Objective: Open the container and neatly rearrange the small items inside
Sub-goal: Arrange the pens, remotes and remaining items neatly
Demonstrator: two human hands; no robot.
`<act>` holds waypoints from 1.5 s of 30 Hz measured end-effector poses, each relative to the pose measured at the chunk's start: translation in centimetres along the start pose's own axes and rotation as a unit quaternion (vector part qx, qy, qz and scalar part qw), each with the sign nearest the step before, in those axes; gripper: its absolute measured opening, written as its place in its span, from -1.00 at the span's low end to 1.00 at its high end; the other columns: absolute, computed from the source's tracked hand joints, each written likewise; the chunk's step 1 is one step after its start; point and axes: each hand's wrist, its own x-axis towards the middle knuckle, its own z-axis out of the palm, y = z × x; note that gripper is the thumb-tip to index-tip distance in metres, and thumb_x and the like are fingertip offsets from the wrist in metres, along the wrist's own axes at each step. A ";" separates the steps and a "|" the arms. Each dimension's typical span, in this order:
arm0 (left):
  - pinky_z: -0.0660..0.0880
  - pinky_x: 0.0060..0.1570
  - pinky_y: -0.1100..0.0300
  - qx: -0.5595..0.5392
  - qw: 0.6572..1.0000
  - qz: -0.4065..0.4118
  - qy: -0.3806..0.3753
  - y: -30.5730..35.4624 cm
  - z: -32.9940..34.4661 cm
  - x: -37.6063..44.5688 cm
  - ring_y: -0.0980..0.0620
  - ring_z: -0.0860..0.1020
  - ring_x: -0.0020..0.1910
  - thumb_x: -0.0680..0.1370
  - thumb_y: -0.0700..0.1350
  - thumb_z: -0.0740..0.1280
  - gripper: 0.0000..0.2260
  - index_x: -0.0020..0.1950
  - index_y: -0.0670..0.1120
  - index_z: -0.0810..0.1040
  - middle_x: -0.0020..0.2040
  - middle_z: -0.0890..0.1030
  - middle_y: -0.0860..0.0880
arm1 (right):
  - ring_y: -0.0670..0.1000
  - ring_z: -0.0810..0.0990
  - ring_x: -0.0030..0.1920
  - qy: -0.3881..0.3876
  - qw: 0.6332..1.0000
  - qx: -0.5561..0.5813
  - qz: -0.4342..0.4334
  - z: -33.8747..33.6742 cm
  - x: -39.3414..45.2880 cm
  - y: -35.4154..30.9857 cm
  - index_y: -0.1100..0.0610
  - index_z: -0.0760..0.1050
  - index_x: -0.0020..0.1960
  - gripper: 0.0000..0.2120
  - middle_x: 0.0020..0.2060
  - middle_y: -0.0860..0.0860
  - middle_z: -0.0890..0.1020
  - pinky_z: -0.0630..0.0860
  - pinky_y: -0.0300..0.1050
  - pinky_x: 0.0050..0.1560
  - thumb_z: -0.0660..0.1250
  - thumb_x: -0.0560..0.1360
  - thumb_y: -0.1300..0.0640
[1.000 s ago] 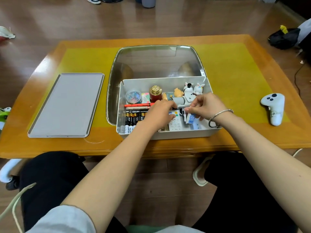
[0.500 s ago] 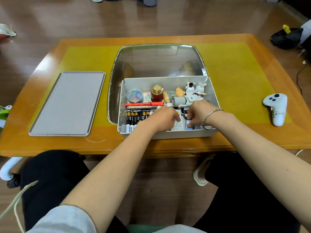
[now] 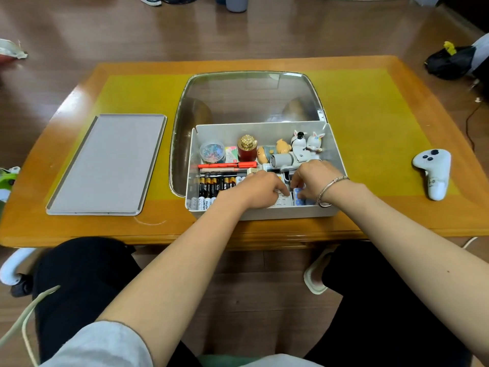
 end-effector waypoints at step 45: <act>0.42 0.09 0.07 -0.041 0.966 -0.050 0.252 -0.8 -0.5 1.3 -0.09 0.44 0.07 0.62 -0.07 0.23 -0.74 0.21 -0.22 0.40 0.18 0.41 -0.16 | 0.10 0.53 0.05 0.236 0.947 0.215 0.045 0.4 0.0 4.8 0.04 0.44 0.03 -0.75 -0.06 -0.05 0.58 0.27 -0.07 0.04 0.43 0.41 0.18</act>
